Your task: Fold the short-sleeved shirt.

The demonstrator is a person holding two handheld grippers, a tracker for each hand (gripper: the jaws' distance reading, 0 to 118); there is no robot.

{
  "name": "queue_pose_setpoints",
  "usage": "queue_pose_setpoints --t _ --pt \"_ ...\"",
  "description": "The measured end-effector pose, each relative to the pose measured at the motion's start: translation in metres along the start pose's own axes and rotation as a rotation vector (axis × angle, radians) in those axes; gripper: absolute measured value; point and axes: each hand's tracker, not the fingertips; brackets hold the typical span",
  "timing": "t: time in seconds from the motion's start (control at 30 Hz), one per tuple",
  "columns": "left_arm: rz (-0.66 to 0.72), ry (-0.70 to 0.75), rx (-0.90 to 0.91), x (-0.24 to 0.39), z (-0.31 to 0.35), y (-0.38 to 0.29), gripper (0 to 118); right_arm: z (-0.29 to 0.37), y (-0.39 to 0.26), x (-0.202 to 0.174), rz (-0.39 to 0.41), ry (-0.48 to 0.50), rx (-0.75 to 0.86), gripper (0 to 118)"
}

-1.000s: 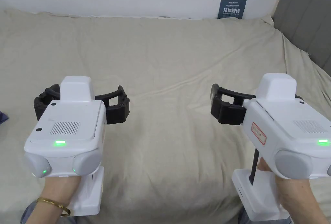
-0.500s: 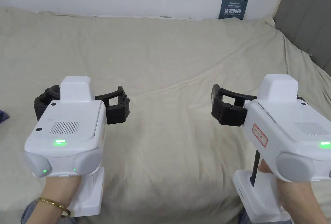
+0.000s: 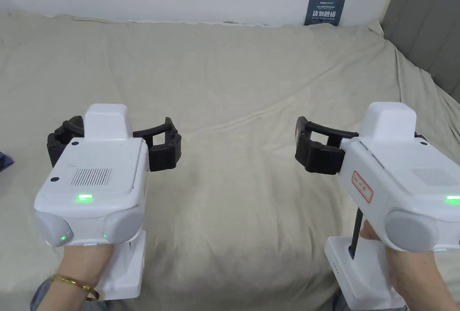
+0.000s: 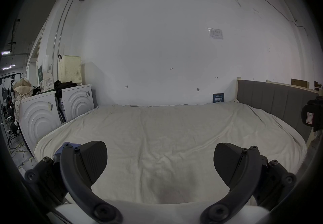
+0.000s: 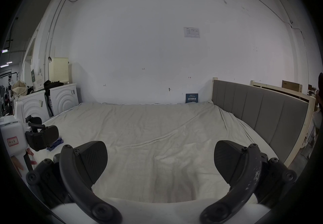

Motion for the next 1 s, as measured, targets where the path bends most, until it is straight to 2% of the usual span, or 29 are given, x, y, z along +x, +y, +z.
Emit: queue_pose_setpoints --t 0.13,0.23,0.33,0.4,0.43,0.5,0.6,0.63,0.7,0.73,0.83,0.93,1.0 --pt "0.002 -0.003 -0.002 -0.001 0.001 0.004 118 0.001 0.008 0.0 -0.045 -0.005 -0.039 118" --pt "0.035 -0.037 -0.031 -0.003 0.007 0.007 118 0.006 0.025 0.001 -0.177 -0.012 -0.118 118" --pt "0.119 -0.08 -0.064 -0.005 0.013 0.005 118 0.009 0.048 0.005 -0.237 0.115 -0.261 118" --pt "0.13 -0.08 -0.076 -0.004 0.017 -0.001 118 0.011 0.057 0.002 -0.177 0.229 -0.355 118" --pt "0.133 -0.082 -0.085 -0.003 0.017 -0.005 118 0.012 0.057 -0.002 -0.15 0.252 -0.37 118" --pt "0.118 -0.085 -0.115 -0.001 0.018 -0.011 118 0.015 0.054 -0.014 -0.096 0.245 -0.383 118" --pt "0.1 -0.071 -0.143 0.003 0.02 -0.021 118 0.019 0.044 -0.033 -0.081 0.159 -0.471 118" --pt "0.103 -0.075 -0.157 0.003 0.021 -0.024 118 0.018 0.038 -0.036 -0.071 0.168 -0.498 118" --pt "0.105 -0.074 -0.198 0.005 0.02 -0.029 118 0.015 0.028 -0.039 -0.055 0.253 -0.519 118" --pt "0.102 -0.077 -0.206 0.005 0.02 -0.032 118 0.013 0.022 -0.04 -0.071 0.278 -0.538 118" --pt "0.09 -0.076 -0.214 0.007 0.021 -0.038 118 0.005 0.007 -0.039 -0.128 0.258 -0.603 118" --pt "0.077 -0.077 -0.224 0.008 0.019 -0.042 118 -0.005 0.001 -0.039 -0.084 0.257 -0.644 118" --pt "0.063 -0.08 -0.239 0.01 0.016 -0.047 118 -0.011 -0.003 -0.039 -0.061 0.207 -0.641 118"
